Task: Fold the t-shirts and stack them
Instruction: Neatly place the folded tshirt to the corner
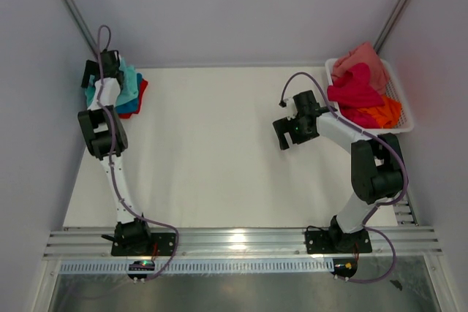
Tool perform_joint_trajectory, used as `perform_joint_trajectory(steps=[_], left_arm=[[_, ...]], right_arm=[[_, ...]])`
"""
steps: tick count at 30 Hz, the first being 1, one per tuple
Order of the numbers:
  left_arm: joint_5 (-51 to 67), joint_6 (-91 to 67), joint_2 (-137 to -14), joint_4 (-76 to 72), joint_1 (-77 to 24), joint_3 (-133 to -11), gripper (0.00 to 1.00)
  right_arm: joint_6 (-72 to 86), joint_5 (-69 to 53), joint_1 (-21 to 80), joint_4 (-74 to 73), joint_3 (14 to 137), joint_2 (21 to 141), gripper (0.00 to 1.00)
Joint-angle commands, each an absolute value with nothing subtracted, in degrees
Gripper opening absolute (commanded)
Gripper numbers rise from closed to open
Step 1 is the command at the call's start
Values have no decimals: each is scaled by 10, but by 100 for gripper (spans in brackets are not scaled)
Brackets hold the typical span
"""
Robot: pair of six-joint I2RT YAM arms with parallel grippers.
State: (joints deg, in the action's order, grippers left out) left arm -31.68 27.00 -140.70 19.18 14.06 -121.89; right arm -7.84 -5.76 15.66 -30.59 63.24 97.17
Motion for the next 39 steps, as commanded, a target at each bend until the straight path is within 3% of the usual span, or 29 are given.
perform_joint_trajectory(steps=[1,11,17,24,29,32,39], left_arm=[[-285,257,-1360,189,119,-1211,99],[-323,242,-1278,164,102,-1216,99],[-250,167,-1228,219,98,-1238,99],[-23,85,-1185,329,98,-1210,99],[238,27,-1093,306,97,-1071,99],[301,-29,-1028,273,97,-984,99],[320,-57,-896,221,97,-845,99]], right_arm=[[-85,-69,160,-307,650,976,99],[-87,-75,160,-308,650,973,99],[-90,-81,160,-309,651,976,99],[-94,-81,160,-308,651,968,99],[-98,-44,160,-293,648,932,99],[-97,-3,160,-273,643,897,99],[-79,143,160,-145,587,756,99]])
